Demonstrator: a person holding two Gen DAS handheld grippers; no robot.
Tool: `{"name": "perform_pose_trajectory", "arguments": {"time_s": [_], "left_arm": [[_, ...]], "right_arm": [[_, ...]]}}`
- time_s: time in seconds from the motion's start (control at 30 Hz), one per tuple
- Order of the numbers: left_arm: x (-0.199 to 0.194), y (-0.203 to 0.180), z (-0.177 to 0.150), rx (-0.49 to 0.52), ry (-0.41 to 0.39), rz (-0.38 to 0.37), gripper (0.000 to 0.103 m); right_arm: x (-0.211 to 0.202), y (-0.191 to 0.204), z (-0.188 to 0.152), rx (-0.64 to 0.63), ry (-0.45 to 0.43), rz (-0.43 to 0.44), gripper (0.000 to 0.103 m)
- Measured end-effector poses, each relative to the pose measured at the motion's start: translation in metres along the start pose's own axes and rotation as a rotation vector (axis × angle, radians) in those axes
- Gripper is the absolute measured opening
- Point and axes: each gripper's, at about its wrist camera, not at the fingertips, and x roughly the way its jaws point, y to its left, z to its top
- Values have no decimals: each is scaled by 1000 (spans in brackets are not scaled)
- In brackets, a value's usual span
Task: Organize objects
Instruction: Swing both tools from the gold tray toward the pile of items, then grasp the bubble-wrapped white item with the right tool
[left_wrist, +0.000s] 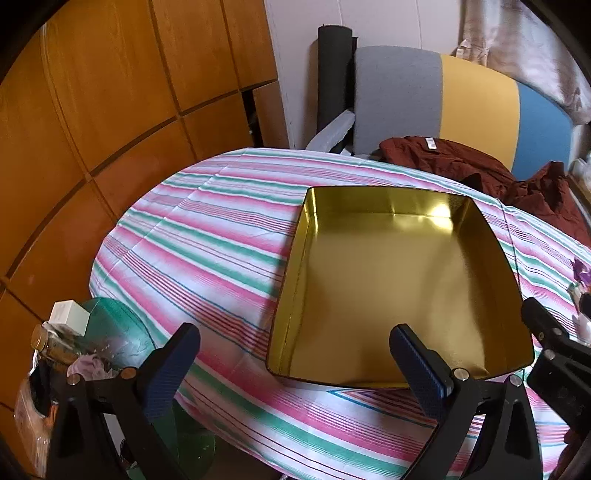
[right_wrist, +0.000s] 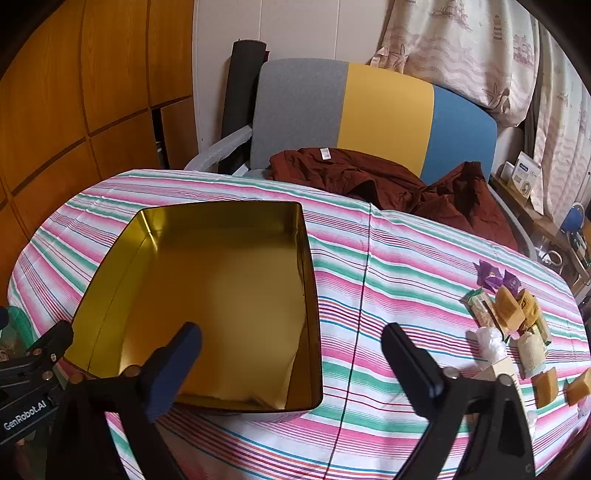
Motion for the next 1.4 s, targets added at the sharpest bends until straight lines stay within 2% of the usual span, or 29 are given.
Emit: {"name": "perform_pose_trajectory", "arguments": {"time_s": [0.33,0.47,0.57,0.67,0.77,0.83,0.9,1.0,1.07,1.17,1.23,1.27,1.3,1.4], "left_arm": [[6,-12,-8,14,52,-44,103],[3,-23,-11,40,52,-65,103],[1,-33,-15,52,72,-117,103],[-5,-46,-22,64,82,-210,103],[-11,-59,-28,63,94,-322,103],[-13,-68,-32,50,123,-403,103],[-13,-79,-37,41,169,-496,103],[-17,-94,-44,71,205,-558,103],[-26,-107,-50,113,198,-589,103],[-31,-130,-58,139,242,-682,103],[-35,-143,-65,148,280,-763,103],[-37,-149,-68,156,296,-787,103],[-39,-153,-69,166,308,-802,103],[-50,-168,-77,223,284,-795,103]], "right_arm": [[-3,-15,-7,16,9,34,95],[-12,-24,-10,27,-17,89,93],[-25,-37,-14,36,-62,112,92],[-34,-52,-19,43,-92,109,92],[-38,-71,-26,42,-66,114,93],[-38,-88,-32,64,-54,104,101],[-42,-108,-39,96,-48,103,103],[-46,-143,-53,150,-30,72,103],[-50,-169,-63,184,-18,54,103],[-51,-204,-83,209,18,-23,102],[-49,-225,-97,247,62,-65,98],[-47,-239,-108,282,95,-76,92],[-45,-253,-118,321,120,-78,85],[-44,-293,-152,449,151,-113,78]]}}
